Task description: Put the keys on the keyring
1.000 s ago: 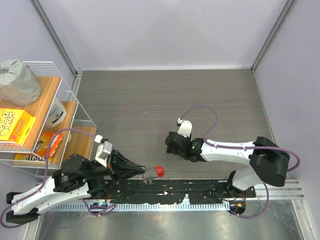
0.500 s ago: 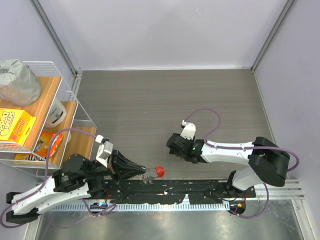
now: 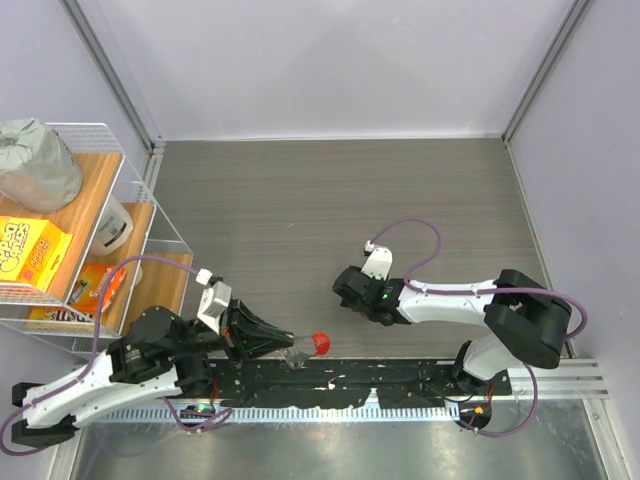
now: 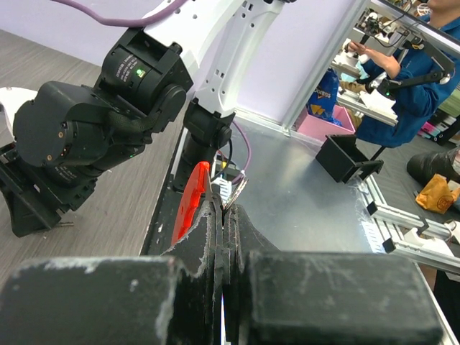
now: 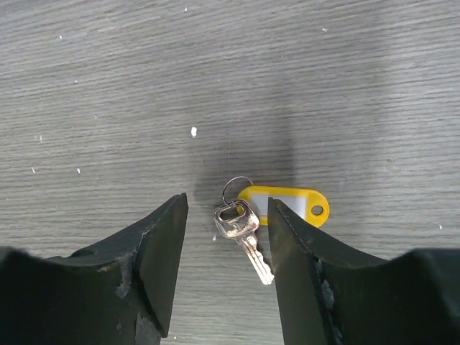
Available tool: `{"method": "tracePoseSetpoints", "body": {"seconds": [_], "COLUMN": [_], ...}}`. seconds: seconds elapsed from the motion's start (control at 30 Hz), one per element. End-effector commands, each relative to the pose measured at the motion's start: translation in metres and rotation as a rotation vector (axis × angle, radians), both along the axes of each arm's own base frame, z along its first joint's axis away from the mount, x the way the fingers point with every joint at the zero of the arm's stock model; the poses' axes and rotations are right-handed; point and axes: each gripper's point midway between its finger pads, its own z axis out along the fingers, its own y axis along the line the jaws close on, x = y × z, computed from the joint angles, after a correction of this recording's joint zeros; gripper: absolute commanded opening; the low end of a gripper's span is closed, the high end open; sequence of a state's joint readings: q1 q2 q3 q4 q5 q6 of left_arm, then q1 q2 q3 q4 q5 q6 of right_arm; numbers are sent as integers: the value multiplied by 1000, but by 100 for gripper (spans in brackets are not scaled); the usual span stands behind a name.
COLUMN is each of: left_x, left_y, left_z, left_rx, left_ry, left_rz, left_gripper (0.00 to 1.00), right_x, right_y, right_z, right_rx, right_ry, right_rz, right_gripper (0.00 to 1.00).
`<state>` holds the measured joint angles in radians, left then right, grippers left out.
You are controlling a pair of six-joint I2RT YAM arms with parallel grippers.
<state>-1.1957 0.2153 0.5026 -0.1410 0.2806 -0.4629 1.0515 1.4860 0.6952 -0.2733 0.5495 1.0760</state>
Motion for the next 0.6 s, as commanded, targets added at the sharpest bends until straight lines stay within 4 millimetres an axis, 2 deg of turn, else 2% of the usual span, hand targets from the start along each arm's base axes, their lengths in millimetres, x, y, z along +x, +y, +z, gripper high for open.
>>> {"method": "tracePoseSetpoints", "body": {"seconds": [0.0, 0.37, 0.57], "left_x": [0, 2, 3], "left_y": [1, -3, -5], "left_z": [17, 14, 12], "left_rx": [-40, -30, -22], "left_ry": [-24, -21, -17], "left_rz": [-1, 2, 5], "left_gripper": [0, 0, 0], "right_x": [3, 3, 3], "right_y": [-5, -7, -7], "right_z": [-8, -14, -15], "right_rx": [11, 4, 3], "right_ry": [-2, 4, 7], "right_rz": [-37, -27, -19], "right_gripper": [53, 37, 23]}}
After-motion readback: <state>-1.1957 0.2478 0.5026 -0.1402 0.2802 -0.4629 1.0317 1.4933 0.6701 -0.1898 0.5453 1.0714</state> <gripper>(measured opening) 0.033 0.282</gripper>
